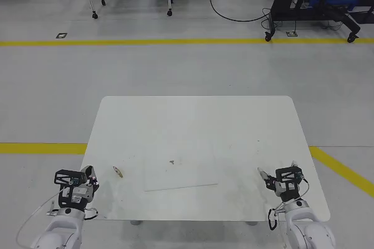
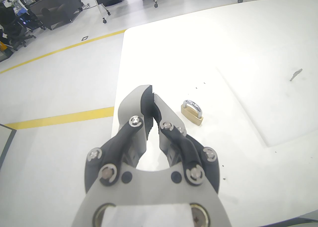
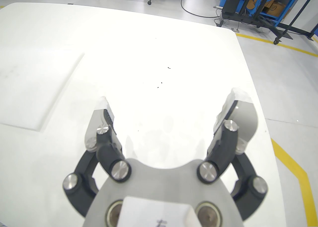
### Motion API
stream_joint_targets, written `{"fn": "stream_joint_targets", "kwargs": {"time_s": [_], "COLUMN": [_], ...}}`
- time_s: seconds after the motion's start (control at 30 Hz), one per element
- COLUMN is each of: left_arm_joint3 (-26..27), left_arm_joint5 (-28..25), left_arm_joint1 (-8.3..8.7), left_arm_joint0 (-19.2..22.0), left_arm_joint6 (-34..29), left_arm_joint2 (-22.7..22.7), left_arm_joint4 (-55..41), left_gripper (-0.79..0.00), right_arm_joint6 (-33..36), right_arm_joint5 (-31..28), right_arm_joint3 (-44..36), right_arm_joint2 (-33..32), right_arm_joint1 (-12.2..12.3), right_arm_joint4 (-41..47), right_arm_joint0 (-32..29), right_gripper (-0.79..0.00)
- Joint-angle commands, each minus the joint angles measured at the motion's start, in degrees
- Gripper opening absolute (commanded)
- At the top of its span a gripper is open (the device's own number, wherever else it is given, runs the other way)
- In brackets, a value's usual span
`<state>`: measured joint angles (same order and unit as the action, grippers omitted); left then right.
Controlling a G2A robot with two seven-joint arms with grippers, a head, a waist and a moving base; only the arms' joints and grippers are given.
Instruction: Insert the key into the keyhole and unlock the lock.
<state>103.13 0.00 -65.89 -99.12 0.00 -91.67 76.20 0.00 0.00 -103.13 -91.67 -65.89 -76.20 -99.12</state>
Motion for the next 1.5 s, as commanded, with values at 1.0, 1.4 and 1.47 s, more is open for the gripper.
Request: {"fn": "stream_joint_targets", "kwargs": {"time_s": [1.0,1.4,1.47], "left_arm_joint3": [0.0,0.0,0.0], "left_arm_joint5": [0.0,0.0,0.0], "left_arm_joint1": [0.00,0.00,0.00], "left_arm_joint0": [0.0,0.0,0.0], "left_arm_joint6": [0.0,0.0,0.0], "left_arm_joint2": [0.0,0.0,0.0], "left_arm_joint4": [0.0,0.0,0.0], "left_gripper": [0.000,0.000,0.000], "right_arm_joint6": [9.7,3.1,1.6], "right_arm_joint5": [-10.4,-29.1,-34.7], "right_arm_joint3": [10.0,10.8,12.5], "right_arm_joint2": [14.7,20.0,22.1], "right_arm_joint1": [-1.3,-1.0,-1.1], "right_arm_joint4": [-5.9,-9.2,-10.1], "right_arm_joint0": [21.5,26.7,29.0], "right_gripper": [0.000,0.000,0.000]}}
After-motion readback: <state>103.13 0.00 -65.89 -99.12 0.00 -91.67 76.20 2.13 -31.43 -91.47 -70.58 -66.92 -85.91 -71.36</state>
